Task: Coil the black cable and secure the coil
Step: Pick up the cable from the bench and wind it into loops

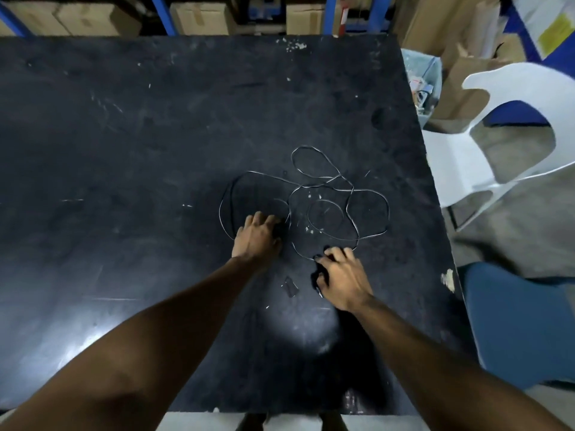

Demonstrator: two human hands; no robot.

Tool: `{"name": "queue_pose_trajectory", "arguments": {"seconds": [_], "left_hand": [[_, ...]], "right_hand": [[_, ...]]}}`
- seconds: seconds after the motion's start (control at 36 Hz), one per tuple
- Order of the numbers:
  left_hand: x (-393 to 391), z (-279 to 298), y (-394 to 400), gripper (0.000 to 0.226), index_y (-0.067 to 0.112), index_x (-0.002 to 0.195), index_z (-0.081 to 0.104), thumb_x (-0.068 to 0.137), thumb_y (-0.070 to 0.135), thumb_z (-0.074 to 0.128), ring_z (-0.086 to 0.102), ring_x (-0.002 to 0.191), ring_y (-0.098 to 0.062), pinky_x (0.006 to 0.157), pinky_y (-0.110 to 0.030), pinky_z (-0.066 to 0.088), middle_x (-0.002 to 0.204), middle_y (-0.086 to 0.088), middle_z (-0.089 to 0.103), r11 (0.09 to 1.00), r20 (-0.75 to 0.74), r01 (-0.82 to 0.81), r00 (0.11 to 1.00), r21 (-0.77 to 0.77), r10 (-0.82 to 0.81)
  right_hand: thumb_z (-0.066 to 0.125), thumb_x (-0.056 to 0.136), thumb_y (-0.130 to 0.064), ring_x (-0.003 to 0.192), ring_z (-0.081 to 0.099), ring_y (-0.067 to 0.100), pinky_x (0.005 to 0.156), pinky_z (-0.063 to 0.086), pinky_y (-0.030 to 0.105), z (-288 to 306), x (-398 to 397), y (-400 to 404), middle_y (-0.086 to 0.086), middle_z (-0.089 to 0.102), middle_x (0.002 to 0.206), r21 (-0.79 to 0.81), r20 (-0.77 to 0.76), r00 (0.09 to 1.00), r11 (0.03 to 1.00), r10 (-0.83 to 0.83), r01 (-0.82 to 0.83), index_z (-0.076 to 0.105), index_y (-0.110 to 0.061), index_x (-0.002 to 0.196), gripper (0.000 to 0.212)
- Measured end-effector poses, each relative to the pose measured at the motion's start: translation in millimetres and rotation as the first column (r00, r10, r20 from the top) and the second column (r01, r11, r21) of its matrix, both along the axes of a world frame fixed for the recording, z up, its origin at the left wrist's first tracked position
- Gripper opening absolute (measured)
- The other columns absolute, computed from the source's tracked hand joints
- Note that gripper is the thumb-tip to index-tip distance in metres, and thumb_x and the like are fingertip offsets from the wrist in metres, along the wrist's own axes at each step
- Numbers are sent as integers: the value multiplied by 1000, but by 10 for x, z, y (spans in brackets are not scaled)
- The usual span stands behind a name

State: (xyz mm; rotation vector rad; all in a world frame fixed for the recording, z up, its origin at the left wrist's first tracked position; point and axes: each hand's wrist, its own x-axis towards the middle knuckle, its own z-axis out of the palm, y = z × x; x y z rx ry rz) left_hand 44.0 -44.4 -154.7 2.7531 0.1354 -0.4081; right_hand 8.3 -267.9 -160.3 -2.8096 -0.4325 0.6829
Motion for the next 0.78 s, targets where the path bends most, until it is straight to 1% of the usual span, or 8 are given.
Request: {"name": "queue_pose_trajectory", "arguments": {"seconds": [0.22,0.44,0.53,0.61,0.64,0.69,0.75,0.78], "left_hand": [[103,-261,-49,41,25,138,59,98,25,63,54,134,-31,105,-42,43,140,-6,63,997,-49,16,999,71,-13],[93,-38,0,12,26,100,74,90,23,68,73,102,-36,84,-40,59,107,-7,79,957,-42,-206,979,-202,202],[75,159,27,13,28,81,67,84,20,78,76,82,-18,76,-28,57,77,6,74,909,11,-237,967,-342,256],[70,416,62,19,25,77,70,81,14,84,66,65,11,66,-11,48,70,13,73,837,56,-239,951,-492,304],[73,535,80,16,21,79,72,82,11,84,68,67,11,68,-13,50,74,8,76,804,64,-242,943,-542,327],[100,756,101,9,11,85,76,85,4,81,78,82,-13,78,-30,59,83,-10,81,717,59,-255,923,-648,381],[119,1051,116,8,6,86,74,88,-1,79,77,85,-36,83,-45,60,87,-21,79,636,70,-240,904,-733,422],[129,1184,124,8,5,87,73,89,-1,78,74,83,-35,82,-46,59,88,-21,77,605,84,-224,895,-764,438]], "right_hand": [[54,95,-36,143,38,29,110,43,42,-156,-106,-4,2,45,156,-7,43,999,1000,-13,14,55,-28,153,59],[58,95,-34,141,44,25,110,39,40,-36,-2,34,-1,50,151,48,32,995,994,-95,93,55,-28,152,57],[66,93,-24,131,59,29,106,47,38,135,83,178,4,62,138,291,7,964,923,-267,253,64,-19,141,48],[76,88,-19,128,66,25,108,50,36,391,189,406,1,71,134,494,-80,950,816,-302,300,62,-18,138,52],[79,86,-20,127,67,23,107,51,37,510,218,495,-2,73,133,545,-100,951,784,-294,299,60,-21,139,56],[82,82,-23,119,71,17,101,55,37,681,302,663,-13,76,123,608,-118,954,739,-277,290,57,-31,136,60],[82,81,-21,98,72,2,88,55,30,886,389,804,-26,76,96,672,-92,951,687,-294,277,61,-34,124,49],[80,83,-17,84,70,-7,83,53,26,984,443,861,-31,74,83,713,-74,946,647,-315,271,64,-31,117,40]]}}
